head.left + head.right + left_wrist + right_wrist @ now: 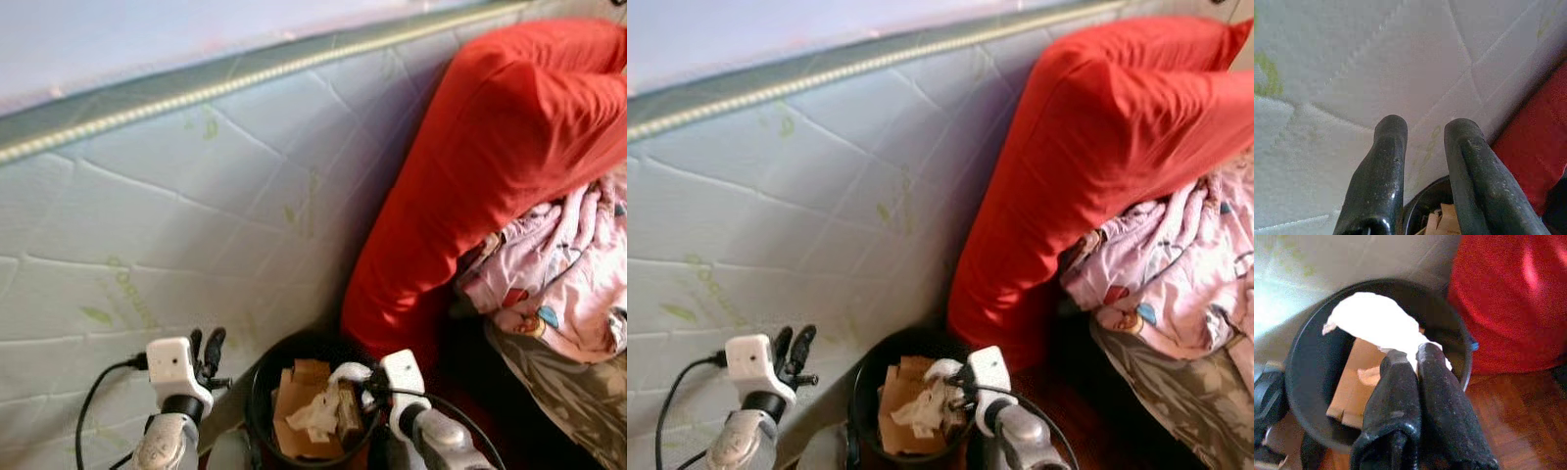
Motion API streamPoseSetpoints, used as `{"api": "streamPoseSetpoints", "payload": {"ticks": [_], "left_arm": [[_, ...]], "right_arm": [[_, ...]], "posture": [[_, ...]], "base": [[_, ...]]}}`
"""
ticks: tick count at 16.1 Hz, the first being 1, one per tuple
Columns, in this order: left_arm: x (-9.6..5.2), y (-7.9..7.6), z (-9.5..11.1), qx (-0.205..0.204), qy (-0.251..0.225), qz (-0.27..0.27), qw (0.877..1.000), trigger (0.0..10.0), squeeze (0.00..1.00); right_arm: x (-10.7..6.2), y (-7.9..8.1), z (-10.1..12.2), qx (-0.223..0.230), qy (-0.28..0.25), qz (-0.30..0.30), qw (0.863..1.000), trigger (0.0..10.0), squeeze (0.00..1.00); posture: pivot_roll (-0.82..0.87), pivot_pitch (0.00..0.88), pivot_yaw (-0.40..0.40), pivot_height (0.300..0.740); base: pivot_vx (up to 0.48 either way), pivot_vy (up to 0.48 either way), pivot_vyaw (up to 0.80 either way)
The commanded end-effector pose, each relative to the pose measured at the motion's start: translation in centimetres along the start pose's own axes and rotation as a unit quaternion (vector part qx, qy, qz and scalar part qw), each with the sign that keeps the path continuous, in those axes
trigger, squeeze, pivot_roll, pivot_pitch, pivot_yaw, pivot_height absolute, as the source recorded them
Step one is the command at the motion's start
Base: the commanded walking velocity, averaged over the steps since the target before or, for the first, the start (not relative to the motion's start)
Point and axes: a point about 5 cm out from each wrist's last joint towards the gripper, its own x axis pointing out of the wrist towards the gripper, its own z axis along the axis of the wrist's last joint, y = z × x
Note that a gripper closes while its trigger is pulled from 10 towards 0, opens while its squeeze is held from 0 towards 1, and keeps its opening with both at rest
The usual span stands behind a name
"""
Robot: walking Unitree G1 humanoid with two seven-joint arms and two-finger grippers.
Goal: Clean up the room
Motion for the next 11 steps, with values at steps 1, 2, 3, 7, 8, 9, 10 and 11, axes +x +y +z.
{"api": "streamPoseSetpoints", "payload": {"ticks": [1, 2, 3, 7, 8, 9, 10, 11], "left_arm": [[-0.2, -0.2, 0.7, -0.003, -0.006, 0.002, 1.0, 10.0, 0.0], [-0.3, -0.3, 1.1, -0.002, -0.01, 0.001, 1.0, 10.0, 0.0], [-0.3, -0.4, 1.3, -0.001, -0.011, 0.001, 1.0, 10.0, 0.0], [-0.7, -0.8, 1.5, -0.001, -0.008, 0.001, 1.0, 10.0, 0.0], [-0.9, -0.8, 1.6, -0.002, -0.007, 0.003, 1.0, 10.0, 0.0], [-0.9, -0.9, 1.6, -0.002, -0.006, 0.004, 1.0, 10.0, 0.0], [-0.9, -0.9, 1.6, -0.002, -0.006, 0.005, 1.0, 10.0, 0.0], [-1.0, -0.9, 1.8, -0.002, -0.008, 0.007, 1.0, 10.0, 0.0]], "right_arm": [[-0.2, -0.9, 0.8, 0.007, -0.031, -0.013, 0.999, 10.0, 0.0], [-0.1, -1.2, 1.4, 0.006, -0.039, -0.015, 0.999, 10.0, 0.0], [0.1, -1.2, 2.0, 0.005, -0.044, -0.016, 0.999, 10.0, 0.0], [1.3, 0.2, 4.8, -0.003, -0.078, 0.027, 0.997, 10.0, 0.0], [2.6, 1.7, 8.6, -0.012, -0.096, 0.027, 0.995, 10.0, 0.0], [3.0, 2.1, 9.9, -0.016, -0.104, 0.026, 0.994, 10.0, 0.0], [3.2, 2.6, 11.0, -0.017, -0.113, 0.025, 0.993, 10.0, 0.0], [3.7, 3.9, 14.5, -0.014, -0.147, 0.031, 0.988, 10.0, 0.0]], "posture": [[0.25, 0.147, -0.076, 0.617], [0.26, 0.163, -0.079, 0.617], [0.26, 0.167, -0.081, 0.617], [0.27, 0.189, -0.091, 0.617], [0.27, 0.189, -0.091, 0.617], [0.27, 0.186, -0.095, 0.617], [0.28, 0.185, -0.096, 0.617], [0.28, 0.181, -0.099, 0.617]], "base": [[0.0, 0.0, 0.0], [0.0, 0.0, 0.0], [0.0, 0.0, 0.0], [0.0, 0.0, 0.0], [0.0, 0.0, 0.0], [0.0, 0.0, 0.0], [0.0, 0.0, 0.0], [0.0, 0.0, 0.0]]}}
